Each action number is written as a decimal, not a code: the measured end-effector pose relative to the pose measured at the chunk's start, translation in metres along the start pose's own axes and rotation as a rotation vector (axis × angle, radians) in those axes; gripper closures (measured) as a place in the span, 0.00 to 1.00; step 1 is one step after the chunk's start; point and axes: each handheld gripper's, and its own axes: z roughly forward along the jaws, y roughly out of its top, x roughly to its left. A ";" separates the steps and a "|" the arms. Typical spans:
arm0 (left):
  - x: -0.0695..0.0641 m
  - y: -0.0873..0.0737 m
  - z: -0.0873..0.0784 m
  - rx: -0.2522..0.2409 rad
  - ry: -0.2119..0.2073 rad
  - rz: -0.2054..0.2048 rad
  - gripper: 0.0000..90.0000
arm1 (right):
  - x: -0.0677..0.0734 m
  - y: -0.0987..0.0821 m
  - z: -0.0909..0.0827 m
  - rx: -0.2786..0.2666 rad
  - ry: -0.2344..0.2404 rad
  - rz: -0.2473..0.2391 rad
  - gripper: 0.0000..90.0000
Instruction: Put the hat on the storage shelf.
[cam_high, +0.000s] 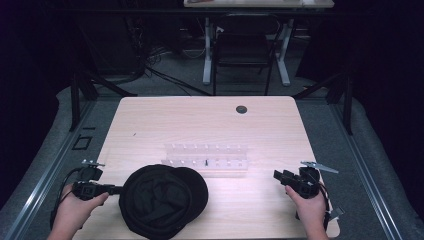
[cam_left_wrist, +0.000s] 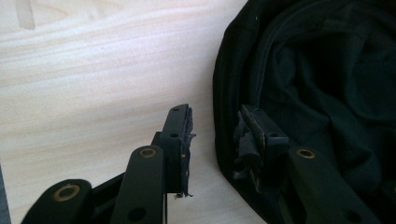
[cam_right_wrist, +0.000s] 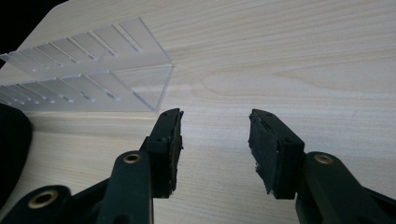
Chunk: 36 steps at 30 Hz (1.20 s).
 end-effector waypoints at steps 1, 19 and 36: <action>-0.001 0.002 0.000 0.013 0.003 0.000 0.71 | 0.000 0.000 0.000 0.000 0.001 0.002 0.59; 0.006 0.015 0.006 0.126 -0.020 -0.057 0.73 | -0.001 -0.001 0.002 0.000 0.010 0.019 0.59; 0.003 0.017 0.026 0.217 -0.047 -0.088 0.73 | -0.002 -0.002 0.004 0.013 0.023 0.030 0.57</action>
